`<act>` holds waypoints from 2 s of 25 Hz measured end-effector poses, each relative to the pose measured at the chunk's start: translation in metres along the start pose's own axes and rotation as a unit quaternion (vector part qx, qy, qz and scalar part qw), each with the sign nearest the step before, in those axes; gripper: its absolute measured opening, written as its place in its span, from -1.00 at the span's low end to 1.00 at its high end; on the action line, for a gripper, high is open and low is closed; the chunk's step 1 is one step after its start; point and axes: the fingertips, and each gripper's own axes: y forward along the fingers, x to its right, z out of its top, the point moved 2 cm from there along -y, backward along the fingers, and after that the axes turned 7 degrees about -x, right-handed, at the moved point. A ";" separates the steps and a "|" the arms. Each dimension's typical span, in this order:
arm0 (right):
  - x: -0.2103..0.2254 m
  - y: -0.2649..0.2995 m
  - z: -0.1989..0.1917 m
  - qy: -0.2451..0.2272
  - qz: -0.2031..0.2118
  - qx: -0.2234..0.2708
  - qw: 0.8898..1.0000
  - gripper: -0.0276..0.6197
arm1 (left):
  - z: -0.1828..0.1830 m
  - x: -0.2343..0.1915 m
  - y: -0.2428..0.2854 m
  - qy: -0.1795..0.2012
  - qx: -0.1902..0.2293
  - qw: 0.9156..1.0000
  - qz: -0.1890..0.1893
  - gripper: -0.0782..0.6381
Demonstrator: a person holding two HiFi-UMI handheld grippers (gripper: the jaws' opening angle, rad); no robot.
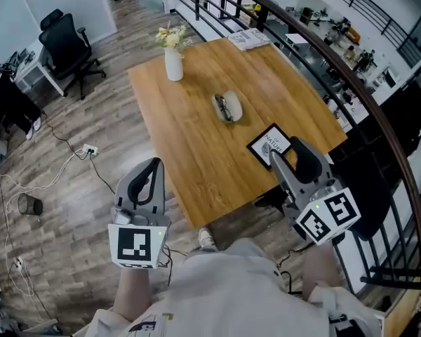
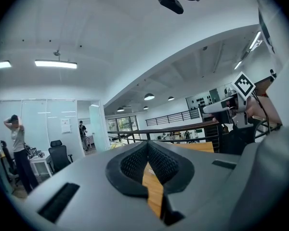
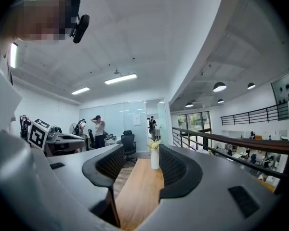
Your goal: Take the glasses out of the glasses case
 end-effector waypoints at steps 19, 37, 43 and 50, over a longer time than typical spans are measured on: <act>0.088 0.109 -0.016 -0.003 0.045 -0.044 0.998 -0.29 | -0.005 -0.017 0.090 -0.039 0.004 0.999 0.037 -0.74; 0.209 0.308 -0.110 0.022 0.097 -0.133 0.986 -0.32 | 0.007 -0.027 0.257 -0.018 -0.005 0.995 0.093 -0.74; 0.220 0.367 -0.170 0.064 0.100 -0.174 0.978 -0.32 | -0.029 -0.022 0.300 -0.013 -0.034 0.996 0.075 -0.74; 0.223 0.414 -0.244 0.074 0.088 -0.246 0.962 -0.33 | -0.085 -0.019 0.342 -0.016 -0.064 0.997 0.044 -0.74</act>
